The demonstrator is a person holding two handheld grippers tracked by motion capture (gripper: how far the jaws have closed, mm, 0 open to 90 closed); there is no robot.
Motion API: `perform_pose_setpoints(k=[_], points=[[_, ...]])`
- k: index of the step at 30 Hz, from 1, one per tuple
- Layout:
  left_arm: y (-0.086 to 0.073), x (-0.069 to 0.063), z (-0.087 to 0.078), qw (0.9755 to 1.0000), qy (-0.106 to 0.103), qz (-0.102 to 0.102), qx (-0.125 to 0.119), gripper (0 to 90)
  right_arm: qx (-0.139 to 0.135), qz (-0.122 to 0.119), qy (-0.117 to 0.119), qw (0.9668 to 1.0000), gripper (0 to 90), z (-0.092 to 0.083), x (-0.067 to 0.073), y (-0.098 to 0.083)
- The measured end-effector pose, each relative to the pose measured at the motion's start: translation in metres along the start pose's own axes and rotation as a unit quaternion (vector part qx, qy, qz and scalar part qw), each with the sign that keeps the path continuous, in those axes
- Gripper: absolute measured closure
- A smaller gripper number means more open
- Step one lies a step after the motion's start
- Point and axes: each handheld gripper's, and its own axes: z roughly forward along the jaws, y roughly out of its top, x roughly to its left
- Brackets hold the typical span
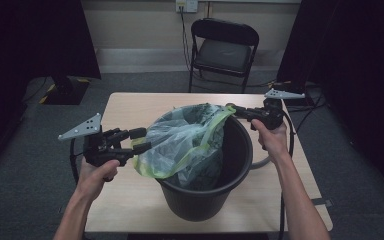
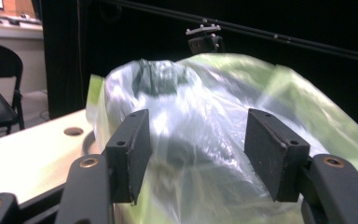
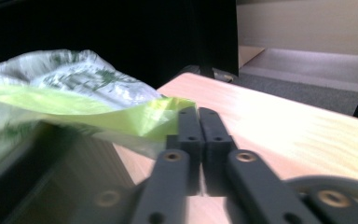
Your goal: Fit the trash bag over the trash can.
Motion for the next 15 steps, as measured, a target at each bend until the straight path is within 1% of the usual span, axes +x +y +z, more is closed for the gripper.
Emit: perform_pose_setpoints(k=[1,2,3,5,6,7,8,10,11,12,13,15], points=[[0.003,0.001,0.001,1.0000,-0.001,0.001,-0.009,41.0,-0.005,-0.003,-0.001,1.0000,78.2,-0.001,0.002,0.004],[0.006,0.003,0.002,0.9999,-0.002,0.002,-0.016,42.3,-0.012,-0.004,-0.008,0.9999,73.5,-0.003,0.004,0.008],[0.009,0.005,0.004,0.9999,-0.001,0.003,-0.017,43.0,-0.017,-0.006,-0.011,0.9998,70.5,-0.005,0.005,0.011],[0.013,0.008,0.007,0.9997,-0.007,0.001,-0.024,43.8,-0.027,-0.008,-0.014,0.9995,68.9,-0.010,0.008,0.017],[0.015,0.010,0.009,0.9995,-0.007,0.001,-0.029,44.8,-0.030,-0.009,-0.014,0.9994,67.4,-0.012,0.009,0.019],[0.015,0.012,0.010,0.9995,-0.002,-0.003,-0.031,46.0,-0.033,-0.013,-0.019,0.9992,64.0,-0.014,0.012,0.022],[0.015,0.013,0.011,0.9995,0.001,-0.004,-0.031,45.9,-0.035,-0.015,-0.022,0.9990,63.3,-0.017,0.014,0.023],[0.011,0.014,0.013,0.9998,0.010,-0.004,-0.018,45.3,-0.040,-0.023,-0.021,0.9987,61.7,-0.021,0.019,0.026],[0.008,0.014,0.015,0.9999,0.010,-0.004,-0.010,44.7,-0.043,-0.024,-0.022,0.9985,59.8,-0.023,0.021,0.027],[0.006,0.012,0.015,1.0000,0.009,-0.002,-0.003,44.5,-0.047,-0.026,-0.019,0.9984,59.6,-0.025,0.023,0.028],[0.004,0.010,0.015,1.0000,0.008,-0.002,-0.003,43.7,-0.050,-0.027,-0.015,0.9983,58.5,-0.026,0.025,0.029],[-0.001,0.003,0.012,0.9998,0.019,0.007,-0.002,40.4,-0.053,-0.032,-0.009,0.9980,55.0,-0.027,0.030,0.032]])
